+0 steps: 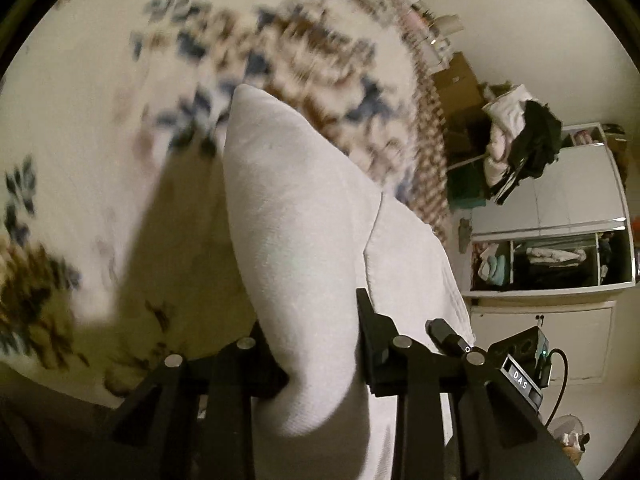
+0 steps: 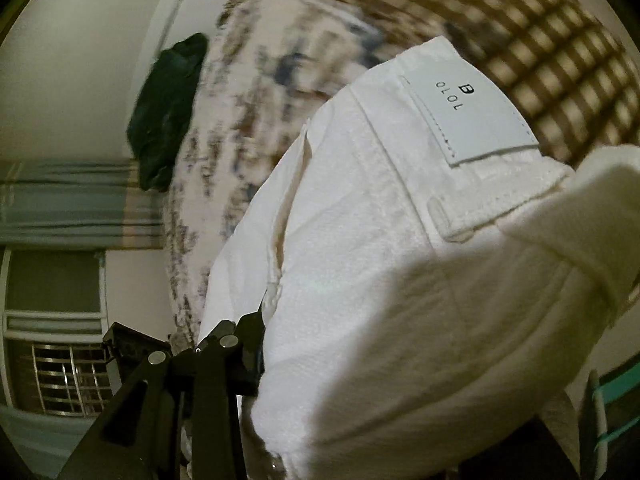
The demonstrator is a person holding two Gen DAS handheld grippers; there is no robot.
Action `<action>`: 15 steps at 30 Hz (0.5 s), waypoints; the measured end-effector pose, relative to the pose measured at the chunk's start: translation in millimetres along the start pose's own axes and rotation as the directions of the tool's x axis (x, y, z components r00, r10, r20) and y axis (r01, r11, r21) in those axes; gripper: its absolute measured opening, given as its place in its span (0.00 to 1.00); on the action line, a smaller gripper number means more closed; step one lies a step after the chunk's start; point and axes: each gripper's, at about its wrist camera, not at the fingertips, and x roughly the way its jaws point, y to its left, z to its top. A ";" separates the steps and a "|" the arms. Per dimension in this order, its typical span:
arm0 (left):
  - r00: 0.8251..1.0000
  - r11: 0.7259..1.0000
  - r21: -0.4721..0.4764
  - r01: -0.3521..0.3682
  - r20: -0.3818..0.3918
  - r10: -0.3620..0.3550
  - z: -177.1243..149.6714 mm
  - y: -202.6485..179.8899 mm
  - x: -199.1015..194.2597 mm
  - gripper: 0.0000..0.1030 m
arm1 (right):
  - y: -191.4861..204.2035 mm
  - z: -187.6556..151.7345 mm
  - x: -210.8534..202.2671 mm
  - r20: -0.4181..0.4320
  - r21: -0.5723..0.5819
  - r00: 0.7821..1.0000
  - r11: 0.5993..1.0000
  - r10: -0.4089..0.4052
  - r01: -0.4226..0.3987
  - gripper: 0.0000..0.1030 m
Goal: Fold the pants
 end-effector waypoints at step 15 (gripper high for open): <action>0.991 0.993 0.121 0.010 0.131 -0.026 281.8 41.5 -2.5 0.26 | 193.1 149.3 195.4 0.144 -0.076 0.983 0.992 0.114 -0.104 0.40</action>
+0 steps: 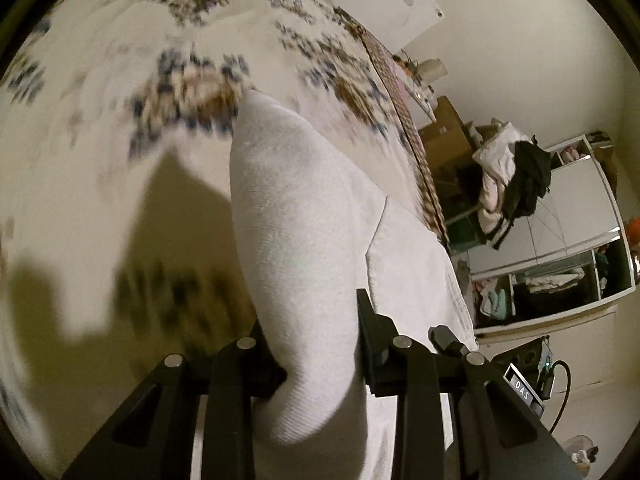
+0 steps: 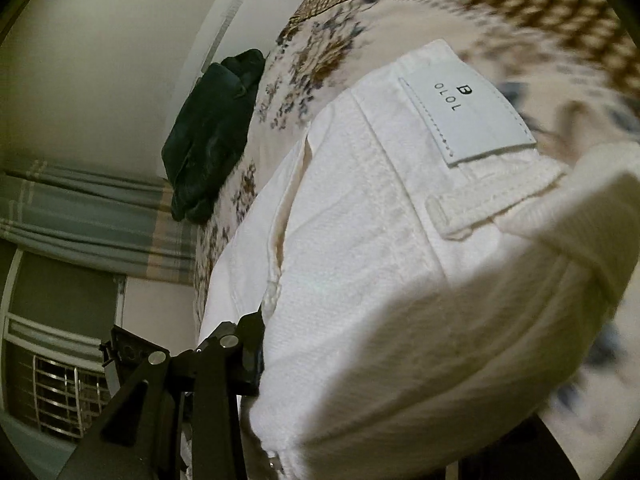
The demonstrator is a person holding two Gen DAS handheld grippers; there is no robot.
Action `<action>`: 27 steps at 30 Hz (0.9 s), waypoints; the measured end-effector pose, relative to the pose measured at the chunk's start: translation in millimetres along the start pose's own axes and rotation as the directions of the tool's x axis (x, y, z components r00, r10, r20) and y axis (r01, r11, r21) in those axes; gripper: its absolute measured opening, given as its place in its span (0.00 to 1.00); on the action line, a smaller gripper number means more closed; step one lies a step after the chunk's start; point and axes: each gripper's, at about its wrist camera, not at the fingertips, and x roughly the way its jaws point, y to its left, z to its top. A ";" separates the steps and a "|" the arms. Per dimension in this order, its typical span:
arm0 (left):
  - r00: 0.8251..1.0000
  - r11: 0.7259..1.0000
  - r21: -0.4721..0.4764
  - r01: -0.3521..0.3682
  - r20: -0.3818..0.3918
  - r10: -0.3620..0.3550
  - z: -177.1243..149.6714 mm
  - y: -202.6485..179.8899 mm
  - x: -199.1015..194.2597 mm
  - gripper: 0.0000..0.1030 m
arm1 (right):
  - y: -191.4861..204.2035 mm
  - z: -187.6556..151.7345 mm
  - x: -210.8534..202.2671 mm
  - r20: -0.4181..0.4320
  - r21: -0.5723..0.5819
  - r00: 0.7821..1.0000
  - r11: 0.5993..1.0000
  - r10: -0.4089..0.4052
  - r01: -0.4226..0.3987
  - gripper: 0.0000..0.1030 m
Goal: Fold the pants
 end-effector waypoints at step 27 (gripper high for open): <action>0.956 0.958 0.033 -0.286 -0.065 0.287 88.3 90.0 75.2 0.57 | -1.2 48.7 180.7 -0.110 -0.188 0.935 0.930 -0.338 0.315 0.91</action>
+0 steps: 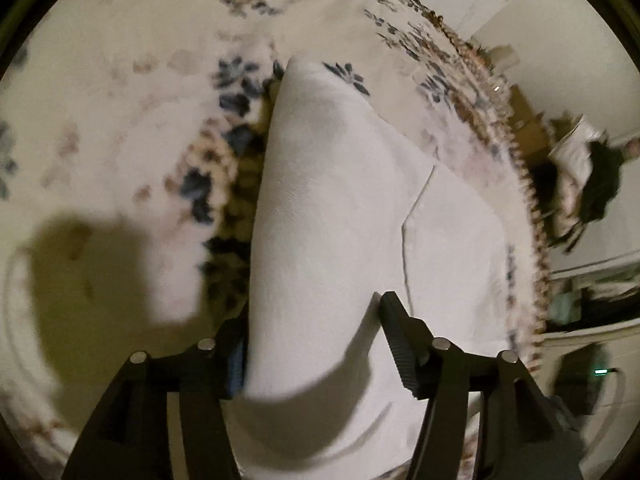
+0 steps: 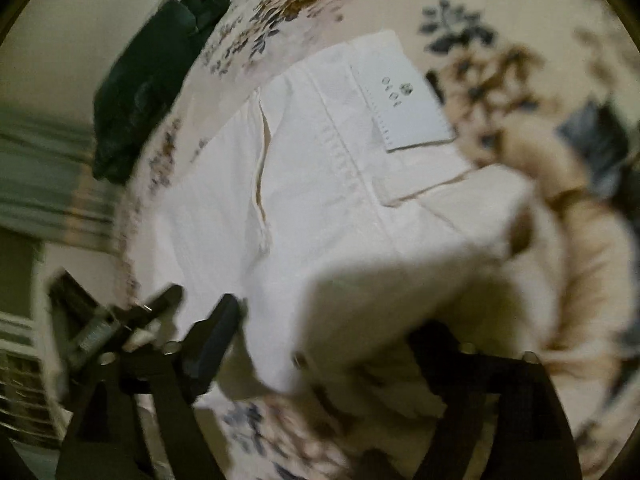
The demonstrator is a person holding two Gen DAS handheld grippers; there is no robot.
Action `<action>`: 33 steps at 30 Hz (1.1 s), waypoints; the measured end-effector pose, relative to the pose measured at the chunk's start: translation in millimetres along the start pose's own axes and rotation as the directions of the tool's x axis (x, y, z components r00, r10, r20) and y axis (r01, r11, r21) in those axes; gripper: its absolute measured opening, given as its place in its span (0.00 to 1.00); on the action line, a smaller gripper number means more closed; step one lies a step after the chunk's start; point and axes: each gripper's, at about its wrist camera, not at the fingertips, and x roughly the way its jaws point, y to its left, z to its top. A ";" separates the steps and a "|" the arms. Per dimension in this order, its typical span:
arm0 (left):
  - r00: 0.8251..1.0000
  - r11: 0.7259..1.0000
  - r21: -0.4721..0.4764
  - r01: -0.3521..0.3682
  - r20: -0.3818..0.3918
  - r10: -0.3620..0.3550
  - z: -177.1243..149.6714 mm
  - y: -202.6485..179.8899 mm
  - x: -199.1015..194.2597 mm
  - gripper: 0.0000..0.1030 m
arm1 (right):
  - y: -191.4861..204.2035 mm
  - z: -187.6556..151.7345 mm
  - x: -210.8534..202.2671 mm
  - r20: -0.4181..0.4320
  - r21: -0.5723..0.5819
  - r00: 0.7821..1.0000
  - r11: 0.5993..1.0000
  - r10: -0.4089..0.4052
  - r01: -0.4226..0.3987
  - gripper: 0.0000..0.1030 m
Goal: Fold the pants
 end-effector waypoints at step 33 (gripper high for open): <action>0.898 0.914 0.211 -0.346 0.356 0.258 -165.3 -200.9 -328.5 0.80 | 147.6 -113.0 -420.6 0.459 -0.283 0.823 0.823 -0.334 0.492 1.00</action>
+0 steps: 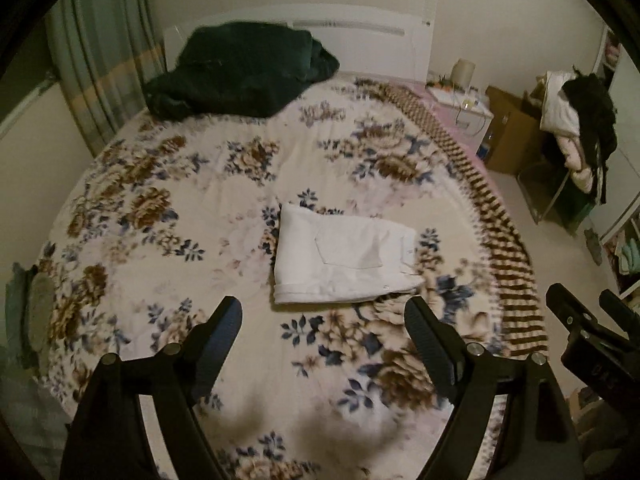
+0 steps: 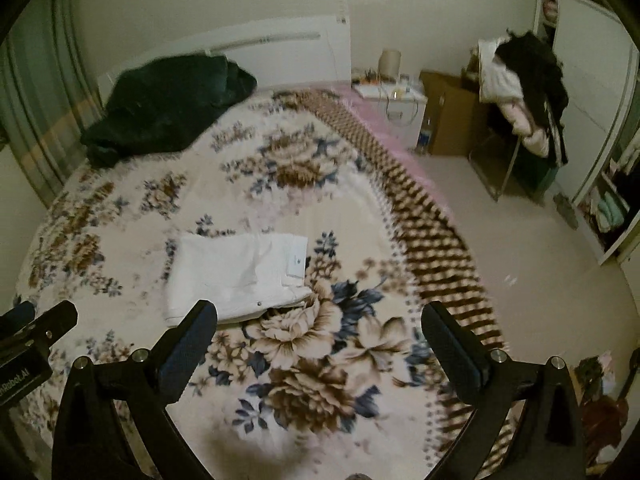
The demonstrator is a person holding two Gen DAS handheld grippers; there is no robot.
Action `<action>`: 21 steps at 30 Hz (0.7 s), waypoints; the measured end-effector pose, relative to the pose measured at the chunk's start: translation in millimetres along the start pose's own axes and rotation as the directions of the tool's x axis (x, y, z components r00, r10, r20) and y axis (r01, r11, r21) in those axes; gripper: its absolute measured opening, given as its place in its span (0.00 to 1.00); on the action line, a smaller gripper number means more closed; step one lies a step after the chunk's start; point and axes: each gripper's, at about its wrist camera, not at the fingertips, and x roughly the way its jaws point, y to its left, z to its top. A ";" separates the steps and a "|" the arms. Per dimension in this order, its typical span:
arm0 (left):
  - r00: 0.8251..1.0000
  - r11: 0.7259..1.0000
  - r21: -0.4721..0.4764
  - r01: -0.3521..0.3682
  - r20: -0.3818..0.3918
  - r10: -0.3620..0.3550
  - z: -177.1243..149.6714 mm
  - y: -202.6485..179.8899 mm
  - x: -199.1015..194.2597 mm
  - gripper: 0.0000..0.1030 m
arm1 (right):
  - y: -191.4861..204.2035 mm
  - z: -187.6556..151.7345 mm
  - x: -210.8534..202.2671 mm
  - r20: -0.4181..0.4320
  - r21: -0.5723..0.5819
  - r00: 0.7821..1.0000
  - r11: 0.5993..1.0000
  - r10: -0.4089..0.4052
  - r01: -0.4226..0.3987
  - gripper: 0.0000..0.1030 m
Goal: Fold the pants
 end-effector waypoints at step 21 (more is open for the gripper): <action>0.979 0.992 -0.028 -0.119 0.162 0.122 -26.5 -36.1 -210.7 0.80 | -49.0 1.1 -295.0 0.185 -0.097 0.978 0.992 0.093 -0.076 1.00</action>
